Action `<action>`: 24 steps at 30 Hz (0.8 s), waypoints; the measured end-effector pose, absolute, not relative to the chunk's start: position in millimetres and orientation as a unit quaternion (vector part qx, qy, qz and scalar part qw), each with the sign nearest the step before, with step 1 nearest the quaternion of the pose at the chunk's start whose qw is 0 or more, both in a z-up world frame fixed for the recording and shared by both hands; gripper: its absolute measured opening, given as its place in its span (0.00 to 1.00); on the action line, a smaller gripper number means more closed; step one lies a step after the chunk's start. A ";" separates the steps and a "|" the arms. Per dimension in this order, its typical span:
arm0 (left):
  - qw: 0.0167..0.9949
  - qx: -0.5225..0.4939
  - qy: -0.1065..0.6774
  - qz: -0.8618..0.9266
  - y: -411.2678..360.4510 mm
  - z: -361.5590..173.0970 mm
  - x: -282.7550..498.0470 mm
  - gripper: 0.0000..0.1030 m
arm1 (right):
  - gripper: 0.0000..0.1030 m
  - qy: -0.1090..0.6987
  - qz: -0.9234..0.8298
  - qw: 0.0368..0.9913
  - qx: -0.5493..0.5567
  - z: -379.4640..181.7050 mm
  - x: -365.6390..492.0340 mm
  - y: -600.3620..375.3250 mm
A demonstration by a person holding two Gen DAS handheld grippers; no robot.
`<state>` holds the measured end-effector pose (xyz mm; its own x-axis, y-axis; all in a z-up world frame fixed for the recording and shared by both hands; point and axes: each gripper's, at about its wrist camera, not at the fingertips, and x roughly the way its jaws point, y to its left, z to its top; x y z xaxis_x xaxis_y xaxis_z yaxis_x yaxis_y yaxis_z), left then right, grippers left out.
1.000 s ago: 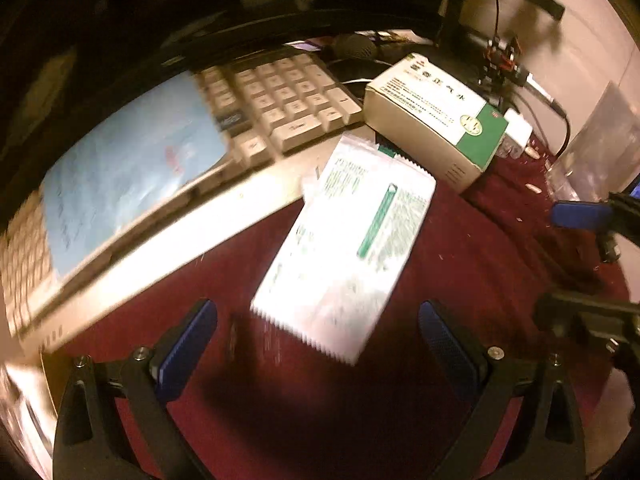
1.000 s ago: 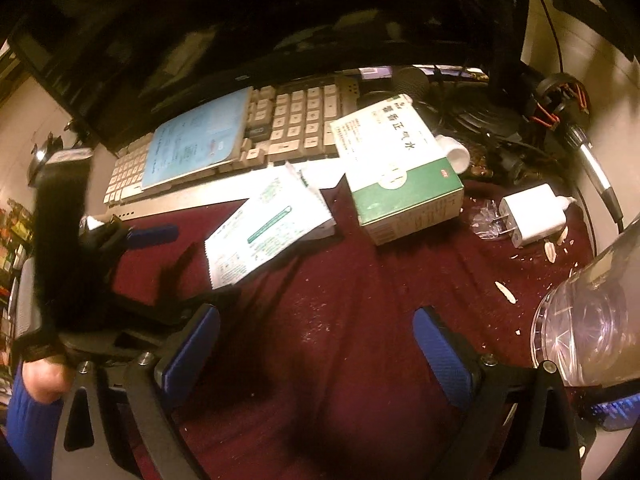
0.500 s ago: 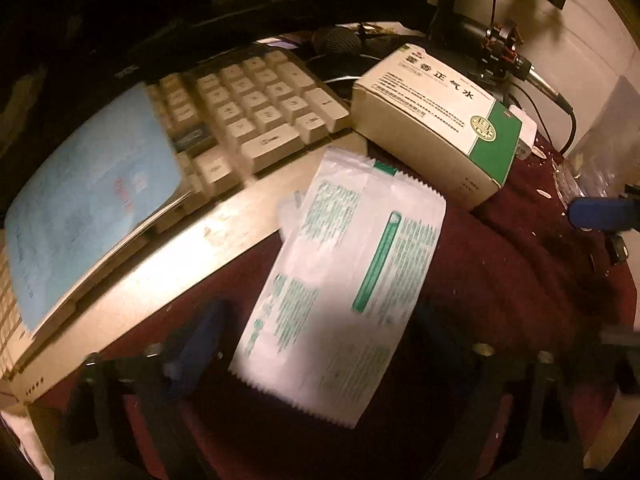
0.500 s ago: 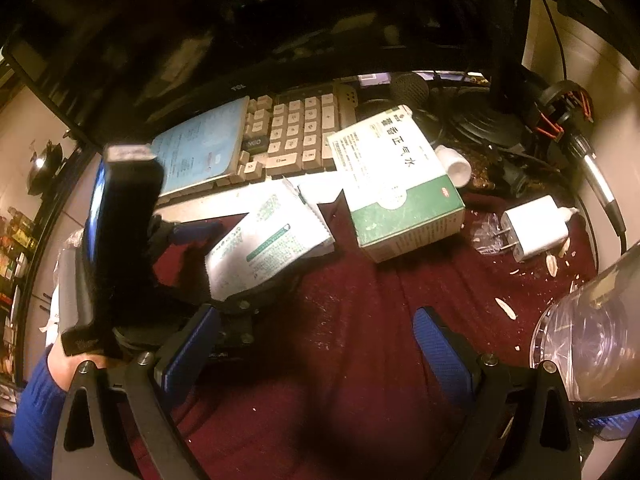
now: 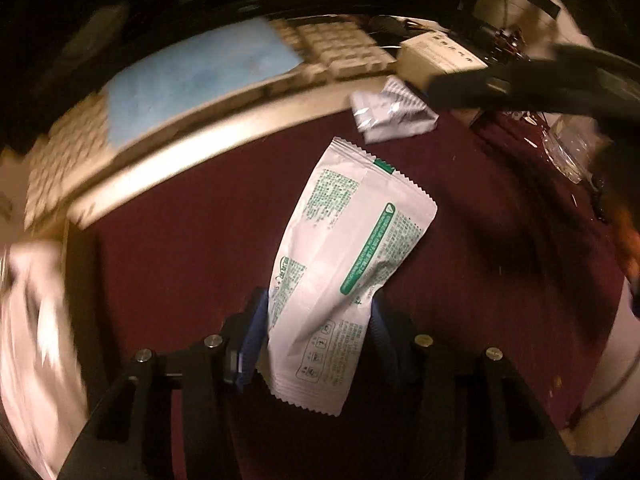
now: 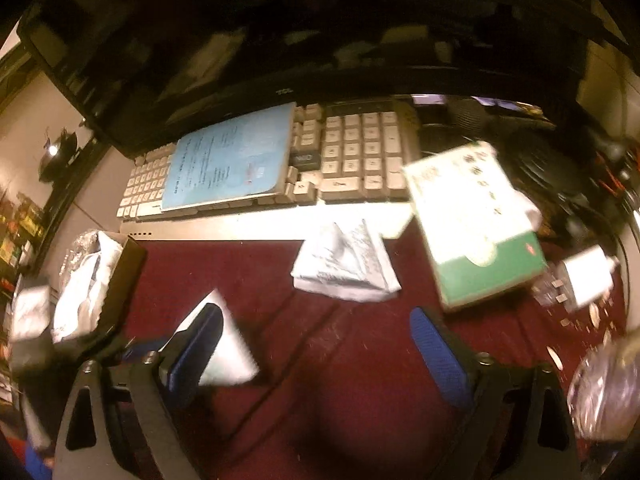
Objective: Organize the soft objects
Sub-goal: 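Grasp the white-green sachet with left tool while right tool grasps the crumpled receipt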
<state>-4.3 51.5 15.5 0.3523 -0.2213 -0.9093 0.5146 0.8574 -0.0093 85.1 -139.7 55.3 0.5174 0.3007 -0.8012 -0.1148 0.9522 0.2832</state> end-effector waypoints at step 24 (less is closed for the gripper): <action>0.826 0.096 0.525 -0.184 56.7 8.3 -10.4 0.67 | 0.30 0.500 0.052 0.863 0.049 16.1 124.0 -129.5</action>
